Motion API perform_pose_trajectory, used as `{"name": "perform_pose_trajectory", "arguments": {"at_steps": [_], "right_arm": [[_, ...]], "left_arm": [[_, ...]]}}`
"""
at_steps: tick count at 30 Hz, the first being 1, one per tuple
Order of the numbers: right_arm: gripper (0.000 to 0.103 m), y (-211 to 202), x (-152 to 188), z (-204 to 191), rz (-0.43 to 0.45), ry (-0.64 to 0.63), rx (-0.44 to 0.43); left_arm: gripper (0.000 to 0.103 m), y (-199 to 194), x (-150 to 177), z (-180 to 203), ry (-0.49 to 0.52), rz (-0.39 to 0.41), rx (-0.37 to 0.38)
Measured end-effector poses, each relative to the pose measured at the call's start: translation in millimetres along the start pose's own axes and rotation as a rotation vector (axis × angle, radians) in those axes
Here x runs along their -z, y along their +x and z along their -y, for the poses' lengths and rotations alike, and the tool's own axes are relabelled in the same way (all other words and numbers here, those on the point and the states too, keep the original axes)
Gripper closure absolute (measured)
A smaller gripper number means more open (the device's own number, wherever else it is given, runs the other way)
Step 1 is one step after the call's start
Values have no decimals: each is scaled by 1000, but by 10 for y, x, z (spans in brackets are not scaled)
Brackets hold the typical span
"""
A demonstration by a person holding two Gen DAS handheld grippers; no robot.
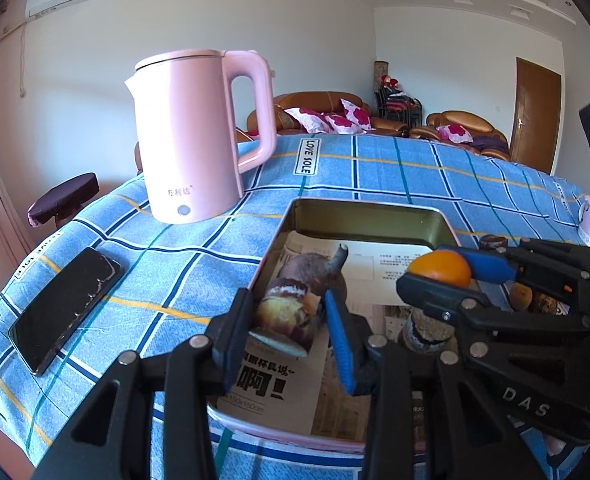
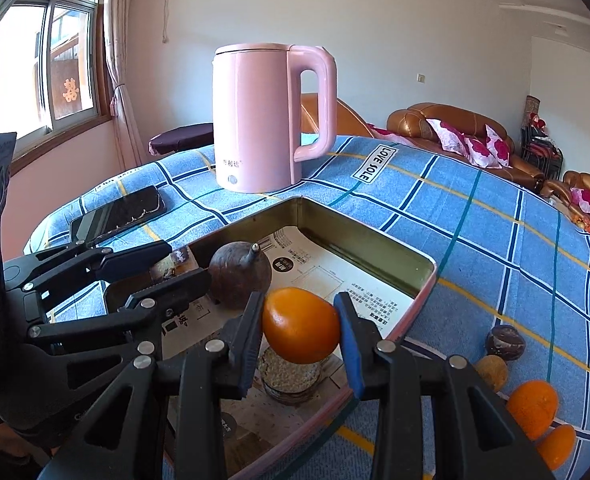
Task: Organize fruits
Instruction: 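Open the left tool to release the bread roll while the right tool drops the orange into the tin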
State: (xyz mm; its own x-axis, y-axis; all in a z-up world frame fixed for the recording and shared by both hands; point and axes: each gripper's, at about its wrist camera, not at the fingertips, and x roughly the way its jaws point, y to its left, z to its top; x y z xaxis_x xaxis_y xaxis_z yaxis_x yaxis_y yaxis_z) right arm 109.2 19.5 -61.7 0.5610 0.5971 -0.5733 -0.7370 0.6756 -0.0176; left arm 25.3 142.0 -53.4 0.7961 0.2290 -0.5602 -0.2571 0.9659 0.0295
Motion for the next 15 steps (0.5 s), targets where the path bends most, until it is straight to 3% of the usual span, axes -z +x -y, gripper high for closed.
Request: {"name": "perform_pose_trajectory", "arguments": {"at_steps": [12,15], "right_arm": [[62,-45,9,21,17,15,14],[54,-75,20,57,24,32,36]], "left_arm": [[58,-22,5,5,3,7,-11],[44,-52,4,-10,0,15,-27]]}}
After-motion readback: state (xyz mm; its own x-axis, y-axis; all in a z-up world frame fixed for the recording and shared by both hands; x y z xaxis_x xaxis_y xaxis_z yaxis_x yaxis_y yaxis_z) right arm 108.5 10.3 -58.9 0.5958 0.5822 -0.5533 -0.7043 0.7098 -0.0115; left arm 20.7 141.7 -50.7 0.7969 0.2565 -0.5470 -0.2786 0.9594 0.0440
